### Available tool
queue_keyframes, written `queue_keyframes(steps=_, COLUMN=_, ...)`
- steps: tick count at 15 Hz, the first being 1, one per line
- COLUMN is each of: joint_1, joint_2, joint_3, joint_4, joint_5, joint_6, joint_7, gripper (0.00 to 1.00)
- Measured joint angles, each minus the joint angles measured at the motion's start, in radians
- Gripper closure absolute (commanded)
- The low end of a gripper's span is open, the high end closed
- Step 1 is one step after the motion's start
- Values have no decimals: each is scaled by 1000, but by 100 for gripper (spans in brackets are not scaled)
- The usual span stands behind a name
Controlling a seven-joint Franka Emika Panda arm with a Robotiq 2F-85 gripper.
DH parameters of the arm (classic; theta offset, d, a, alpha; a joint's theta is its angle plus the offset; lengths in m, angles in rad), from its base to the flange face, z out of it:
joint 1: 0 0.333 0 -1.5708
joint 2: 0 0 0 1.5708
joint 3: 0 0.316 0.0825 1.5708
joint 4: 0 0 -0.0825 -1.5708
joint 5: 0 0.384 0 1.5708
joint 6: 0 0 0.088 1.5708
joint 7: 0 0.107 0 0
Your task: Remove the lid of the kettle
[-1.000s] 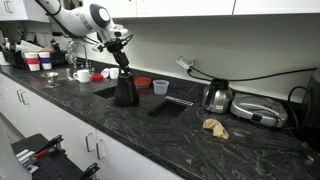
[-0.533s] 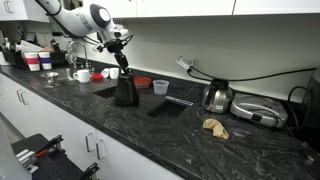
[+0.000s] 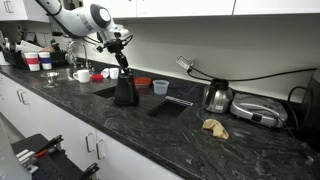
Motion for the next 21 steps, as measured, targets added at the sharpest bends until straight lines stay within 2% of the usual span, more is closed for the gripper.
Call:
queue_keyframes(steps=11, joint_1=-18, joint_2=-23, joint_3=-53, joint_4=6, joint_5=0, joint_6=1, joint_7=51, gripper=83)
queue_keyframes(steps=16, joint_1=-14, joint_2=-47, joint_3=-49, joint_4=5, joint_5=0, joint_6=2, joint_7=50, gripper=83)
queue_keyframes(steps=21, joint_1=16, joint_2=-124, joint_3=-29, joint_4=-47, joint_5=6, joint_6=2, joint_7=-31, gripper=83)
